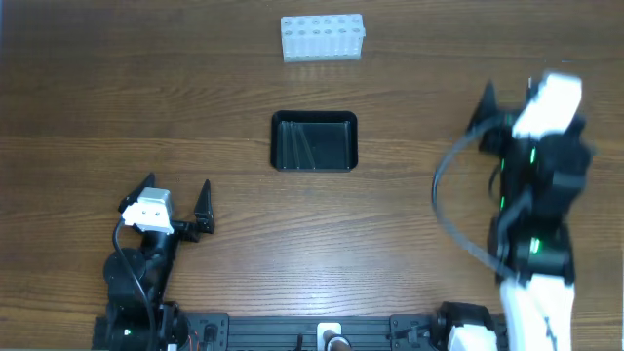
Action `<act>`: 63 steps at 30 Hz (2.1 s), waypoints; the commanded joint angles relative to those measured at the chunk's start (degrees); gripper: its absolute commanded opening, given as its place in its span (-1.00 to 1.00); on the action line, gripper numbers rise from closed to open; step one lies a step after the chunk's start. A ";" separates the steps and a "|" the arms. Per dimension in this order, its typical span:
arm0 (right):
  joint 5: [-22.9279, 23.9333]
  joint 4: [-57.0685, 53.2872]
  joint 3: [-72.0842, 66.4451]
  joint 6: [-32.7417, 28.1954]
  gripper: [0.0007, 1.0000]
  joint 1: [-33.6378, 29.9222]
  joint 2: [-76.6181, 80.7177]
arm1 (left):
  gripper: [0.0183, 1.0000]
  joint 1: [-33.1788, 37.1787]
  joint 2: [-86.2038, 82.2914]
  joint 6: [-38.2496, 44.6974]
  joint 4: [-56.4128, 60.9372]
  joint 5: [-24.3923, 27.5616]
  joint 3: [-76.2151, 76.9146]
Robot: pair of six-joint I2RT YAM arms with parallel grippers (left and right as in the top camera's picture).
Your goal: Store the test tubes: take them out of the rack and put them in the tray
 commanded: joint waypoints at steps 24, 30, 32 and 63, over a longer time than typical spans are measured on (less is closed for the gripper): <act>-1.60 -2.43 -38.45 1.88 0.98 -0.31 -45.59 | 1.00 0.31 -0.46 -0.63 -0.09 0.72 -0.24; -0.66 -1.79 -38.56 0.09 0.98 -0.20 -45.62 | 1.00 0.31 -0.46 -0.63 -0.09 0.72 -0.24; -0.42 -0.09 -39.17 -1.20 0.99 -0.02 -45.62 | 1.00 0.31 -0.46 -0.63 -0.09 0.72 -0.24; 0.81 4.00 -41.03 -1.97 0.99 -0.04 -45.00 | 1.00 0.31 -0.46 -0.63 -0.09 0.70 -0.24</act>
